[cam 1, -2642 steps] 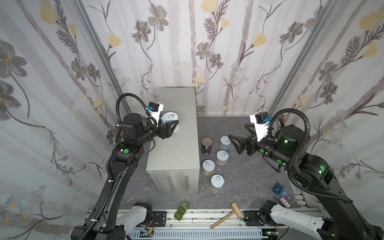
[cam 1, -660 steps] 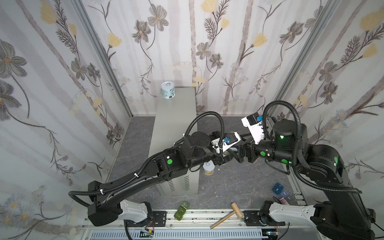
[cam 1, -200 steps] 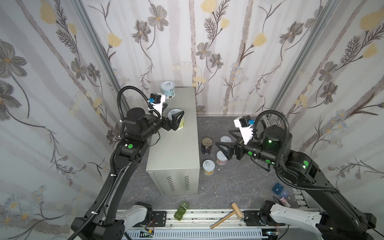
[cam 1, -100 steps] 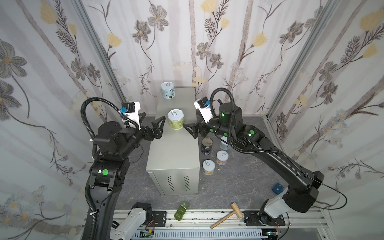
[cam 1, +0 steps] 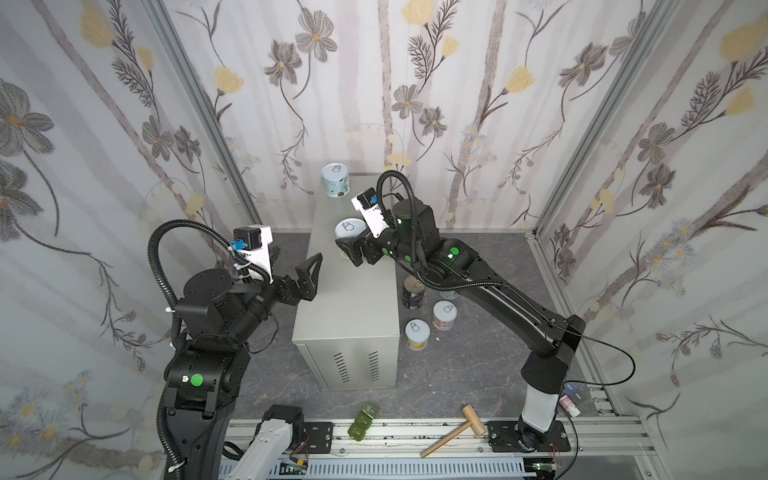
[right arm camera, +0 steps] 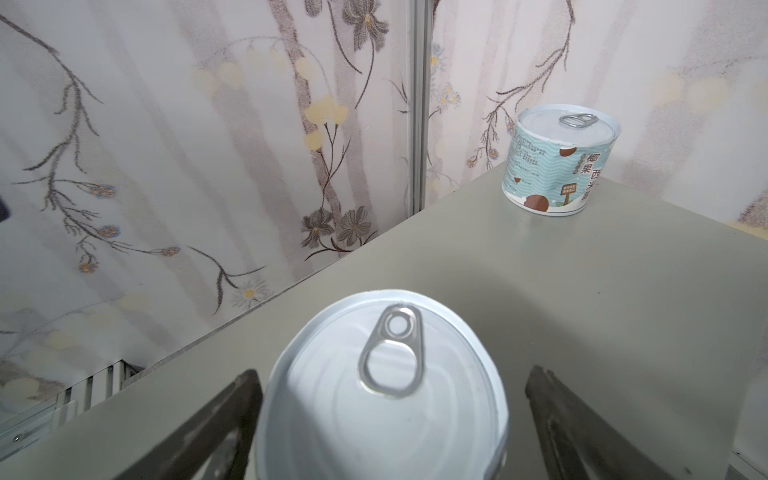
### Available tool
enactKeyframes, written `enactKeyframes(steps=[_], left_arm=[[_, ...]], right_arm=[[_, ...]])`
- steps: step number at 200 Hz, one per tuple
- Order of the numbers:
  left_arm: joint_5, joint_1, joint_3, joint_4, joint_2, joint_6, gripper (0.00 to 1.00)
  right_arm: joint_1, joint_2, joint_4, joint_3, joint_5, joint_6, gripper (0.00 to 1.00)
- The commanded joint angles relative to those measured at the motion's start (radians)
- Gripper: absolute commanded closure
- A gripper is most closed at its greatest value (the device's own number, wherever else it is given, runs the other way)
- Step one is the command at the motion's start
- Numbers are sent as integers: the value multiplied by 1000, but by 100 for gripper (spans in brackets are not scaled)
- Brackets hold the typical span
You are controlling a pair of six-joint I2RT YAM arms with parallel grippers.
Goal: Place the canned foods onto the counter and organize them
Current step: 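Grasp the green can on the cabinet with the right gripper while the left gripper withdraws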
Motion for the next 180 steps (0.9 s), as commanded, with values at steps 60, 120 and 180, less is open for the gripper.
enactKeyframes(steps=[60, 120, 180], left_arm=[[72, 1, -16, 4, -9, 59, 0], [82, 1, -47, 36, -6, 59, 0], [98, 1, -59, 48, -10, 54, 0]], right_arm=[[-27, 79, 30, 78, -6, 61, 27], [-154, 216, 82, 228, -62, 61, 28], [-230, 299, 275, 254, -138, 68, 25]])
